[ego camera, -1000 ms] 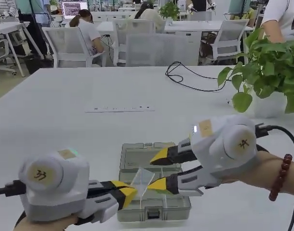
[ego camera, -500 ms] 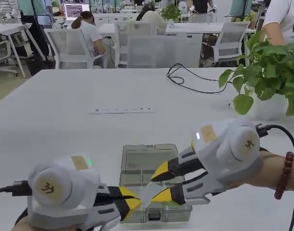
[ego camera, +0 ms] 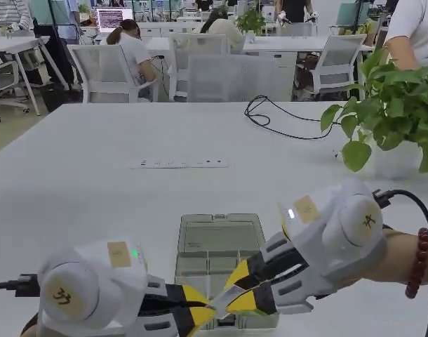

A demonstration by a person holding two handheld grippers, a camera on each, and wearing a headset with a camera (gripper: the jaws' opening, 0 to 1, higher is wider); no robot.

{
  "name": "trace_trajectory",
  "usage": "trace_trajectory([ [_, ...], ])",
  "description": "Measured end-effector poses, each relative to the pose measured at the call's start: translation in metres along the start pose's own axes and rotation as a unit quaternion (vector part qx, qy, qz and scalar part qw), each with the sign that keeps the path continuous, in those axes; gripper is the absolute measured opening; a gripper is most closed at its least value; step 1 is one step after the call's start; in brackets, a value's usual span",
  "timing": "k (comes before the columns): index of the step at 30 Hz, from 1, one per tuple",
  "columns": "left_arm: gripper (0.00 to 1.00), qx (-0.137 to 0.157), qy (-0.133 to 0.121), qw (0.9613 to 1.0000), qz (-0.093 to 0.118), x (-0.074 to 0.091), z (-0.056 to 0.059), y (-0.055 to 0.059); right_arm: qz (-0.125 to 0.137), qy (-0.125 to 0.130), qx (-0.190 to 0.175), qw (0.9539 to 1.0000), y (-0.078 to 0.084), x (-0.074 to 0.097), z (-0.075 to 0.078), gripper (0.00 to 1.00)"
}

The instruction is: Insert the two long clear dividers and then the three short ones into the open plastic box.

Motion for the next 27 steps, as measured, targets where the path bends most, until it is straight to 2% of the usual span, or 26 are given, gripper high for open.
trace_trajectory([
  [7, 0.0, -0.006, 0.006, 1.0, 0.002, -0.0011, 0.0008, -0.0001, -0.003, -0.011, 0.001, 0.9999, 0.001, 0.0005, -0.0017, 0.05],
  [11, 0.0, -0.003, 0.005, 1.0, 0.006, -0.0014, 0.0001, -0.0002, -0.003, -0.02, -0.001, 0.9998, 0.0012, 0.0013, -0.0037, 0.03],
  [18, 0.01, 0.007, 0.006, 0.9999, 0.011, -0.0029, 0.0003, 0.0012, -0.006, -0.02, -0.011, 0.9997, 0.0021, 0.0016, -0.0044, 0.03],
  [23, 0.12, 0.01, -0.004, 0.9999, 0.009, -0.0034, -0.0003, 0.0034, -0.009, -0.009, -0.017, 0.9998, 0.002, 0.0024, -0.0018, 0.02],
  [27, 0.17, 0.023, -0.019, 0.9995, 0.014, -0.0016, -0.003, 0.0059, -0.013, 0.005, -0.025, 0.9996, 0.0023, 0.0045, 0.0026, 0.02],
])
Point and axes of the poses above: the centre of the closed fingertips' face, and the gripper's own axes: x roughly backward along the fingers, z roughly to its right, y roughly out of its underside, the point moved 10 cm from there along x, roughly backward along the fingers, and after that the axes turned 1 degree about -y, right-handed, at the moved point
